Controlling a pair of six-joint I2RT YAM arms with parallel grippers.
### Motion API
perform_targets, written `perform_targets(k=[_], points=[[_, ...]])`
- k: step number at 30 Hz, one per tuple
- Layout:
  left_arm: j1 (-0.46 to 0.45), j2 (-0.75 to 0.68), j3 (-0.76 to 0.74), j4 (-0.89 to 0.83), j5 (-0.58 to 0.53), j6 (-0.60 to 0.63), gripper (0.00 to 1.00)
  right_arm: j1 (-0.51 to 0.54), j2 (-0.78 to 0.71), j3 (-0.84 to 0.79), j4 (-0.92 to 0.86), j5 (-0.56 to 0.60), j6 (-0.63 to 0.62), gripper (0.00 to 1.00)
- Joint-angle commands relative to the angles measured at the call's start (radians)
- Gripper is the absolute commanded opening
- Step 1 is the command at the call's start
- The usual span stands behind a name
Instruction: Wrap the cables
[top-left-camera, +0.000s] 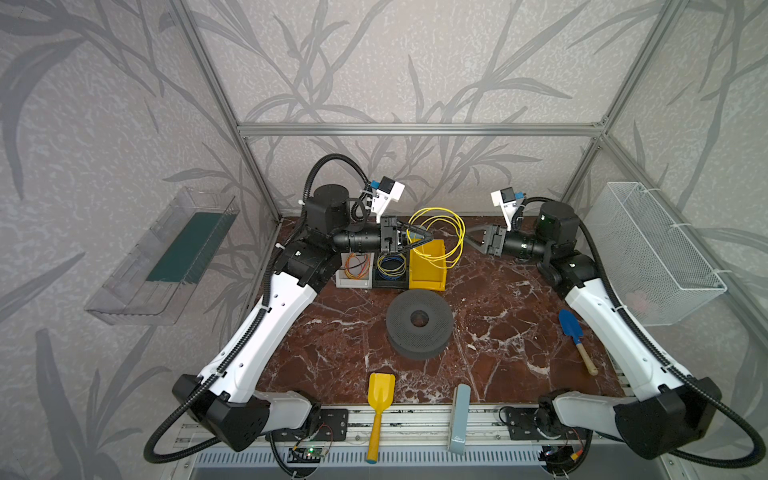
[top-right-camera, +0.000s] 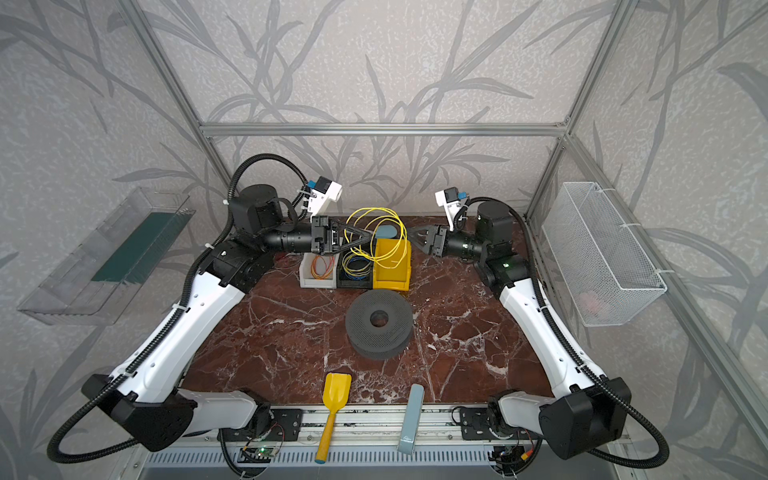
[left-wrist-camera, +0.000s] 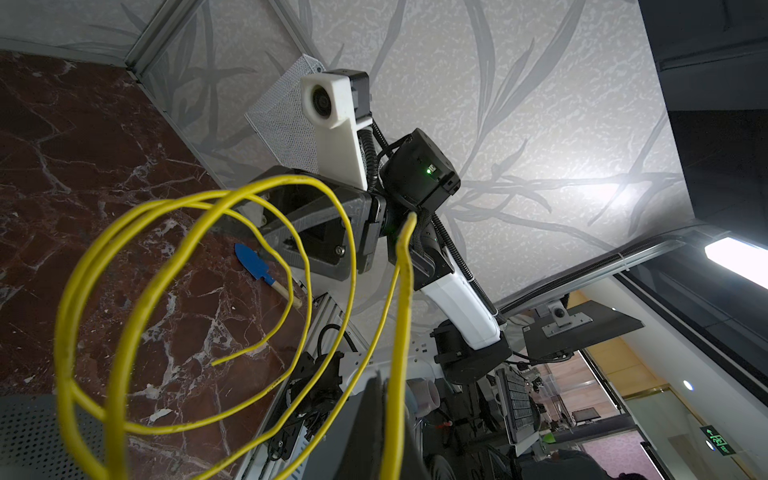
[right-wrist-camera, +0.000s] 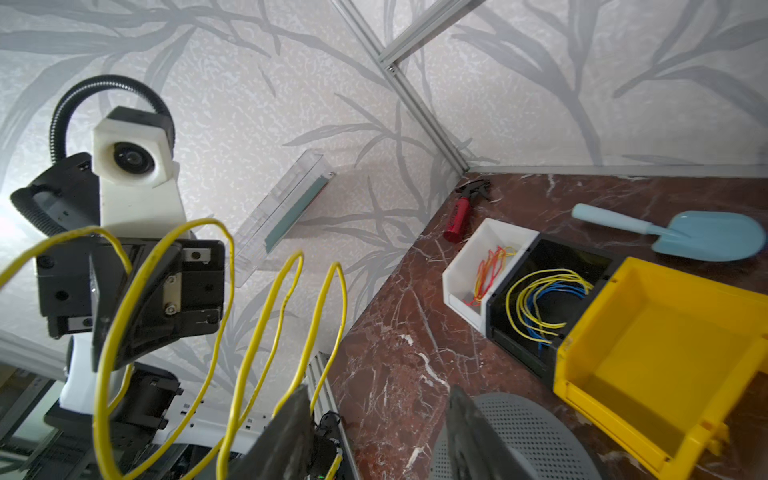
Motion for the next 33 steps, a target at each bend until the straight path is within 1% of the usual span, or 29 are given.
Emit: perform_targets(k=[1, 4, 10, 12, 26, 27, 33], points=[[0.002, -0.037, -0.006, 0.006, 0.033, 0.017, 0.00, -0.030, -0.023, 0.012, -0.073, 0.013, -0.040, 0.54], [0.002, -0.039, -0.009, 0.006, 0.034, 0.017, 0.00, -0.023, -0.018, -0.012, 0.007, -0.036, 0.018, 0.58], [0.002, -0.046, -0.012, 0.005, 0.034, 0.017, 0.00, -0.009, -0.002, -0.011, 0.091, -0.075, 0.056, 0.59], [0.002, -0.045, -0.012, 0.004, 0.033, 0.017, 0.00, -0.006, 0.001, -0.010, 0.112, -0.088, 0.093, 0.60], [0.002, -0.047, -0.015, -0.003, 0.036, 0.024, 0.00, 0.063, 0.030, 0.025, 0.081, -0.132, 0.069, 0.60], [0.002, -0.046, -0.018, -0.004, 0.037, 0.024, 0.00, 0.069, 0.034, 0.029, 0.081, -0.136, 0.041, 0.60], [0.001, -0.044, -0.017, -0.004, 0.039, 0.028, 0.00, 0.092, 0.048, 0.034, 0.101, -0.163, 0.046, 0.61]])
